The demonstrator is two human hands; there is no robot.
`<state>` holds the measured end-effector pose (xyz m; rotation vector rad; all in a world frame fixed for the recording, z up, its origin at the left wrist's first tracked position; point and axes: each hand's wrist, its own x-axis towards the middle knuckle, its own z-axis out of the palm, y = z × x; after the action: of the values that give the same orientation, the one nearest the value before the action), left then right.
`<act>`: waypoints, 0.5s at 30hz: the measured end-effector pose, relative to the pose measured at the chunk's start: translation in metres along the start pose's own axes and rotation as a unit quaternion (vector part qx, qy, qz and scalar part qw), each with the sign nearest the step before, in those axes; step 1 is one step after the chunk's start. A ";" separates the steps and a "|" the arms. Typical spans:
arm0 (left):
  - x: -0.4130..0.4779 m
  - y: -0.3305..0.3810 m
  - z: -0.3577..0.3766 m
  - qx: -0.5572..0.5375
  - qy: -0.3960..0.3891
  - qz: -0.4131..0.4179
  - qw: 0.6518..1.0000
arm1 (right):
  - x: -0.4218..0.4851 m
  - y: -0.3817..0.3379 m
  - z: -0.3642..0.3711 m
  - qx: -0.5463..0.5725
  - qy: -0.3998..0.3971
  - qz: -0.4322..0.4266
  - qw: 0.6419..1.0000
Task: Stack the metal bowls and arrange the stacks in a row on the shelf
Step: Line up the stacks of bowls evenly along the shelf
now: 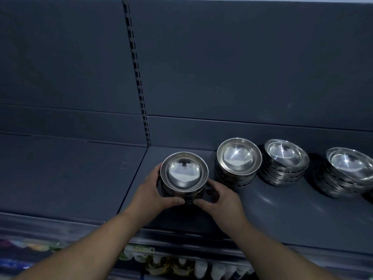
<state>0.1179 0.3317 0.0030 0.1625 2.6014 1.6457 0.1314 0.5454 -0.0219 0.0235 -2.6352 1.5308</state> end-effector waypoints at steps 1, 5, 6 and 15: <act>0.000 0.001 -0.001 0.005 -0.002 -0.002 1.000 | 0.001 -0.001 -0.001 0.001 -0.006 0.000 1.000; -0.002 -0.001 -0.006 0.018 -0.013 -0.026 0.999 | 0.005 -0.005 -0.014 0.059 -0.073 0.032 0.995; -0.003 -0.003 -0.007 0.007 -0.017 -0.037 0.999 | 0.006 -0.007 -0.017 0.081 -0.094 0.044 0.991; -0.012 -0.005 -0.003 -0.159 -0.052 -0.029 0.986 | 0.003 -0.037 -0.008 0.251 -0.154 0.128 0.947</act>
<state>0.1289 0.3258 0.0000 0.1498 2.2121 1.9441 0.1310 0.5338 0.0141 -0.0497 -2.4458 2.4349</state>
